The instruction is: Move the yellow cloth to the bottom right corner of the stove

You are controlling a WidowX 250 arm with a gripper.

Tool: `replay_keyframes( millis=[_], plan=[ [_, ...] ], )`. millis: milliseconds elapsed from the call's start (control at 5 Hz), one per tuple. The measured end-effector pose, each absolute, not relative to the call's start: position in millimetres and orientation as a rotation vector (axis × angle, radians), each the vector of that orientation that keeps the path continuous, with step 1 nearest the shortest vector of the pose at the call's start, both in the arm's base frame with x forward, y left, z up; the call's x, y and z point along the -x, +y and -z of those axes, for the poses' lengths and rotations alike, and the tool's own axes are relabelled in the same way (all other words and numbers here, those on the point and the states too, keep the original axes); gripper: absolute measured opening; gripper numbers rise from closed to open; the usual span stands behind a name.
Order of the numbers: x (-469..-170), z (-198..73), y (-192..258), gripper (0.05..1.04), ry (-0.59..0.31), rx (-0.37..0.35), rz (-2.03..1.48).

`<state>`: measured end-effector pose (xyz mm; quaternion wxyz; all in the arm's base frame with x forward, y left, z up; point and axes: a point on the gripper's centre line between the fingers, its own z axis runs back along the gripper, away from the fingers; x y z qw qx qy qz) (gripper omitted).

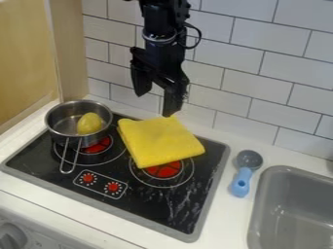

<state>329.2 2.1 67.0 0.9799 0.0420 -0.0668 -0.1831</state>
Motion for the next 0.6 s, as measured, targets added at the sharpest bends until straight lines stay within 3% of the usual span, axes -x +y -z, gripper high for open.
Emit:
replay_keyframes(
  millis=[400, 600],
  plan=[
    [-306, -33, -2, 0.999, 0.026, -0.030, 0.423],
    [-314, -30, 2, 0.999, 0.040, -0.004, 0.431]
  ],
)
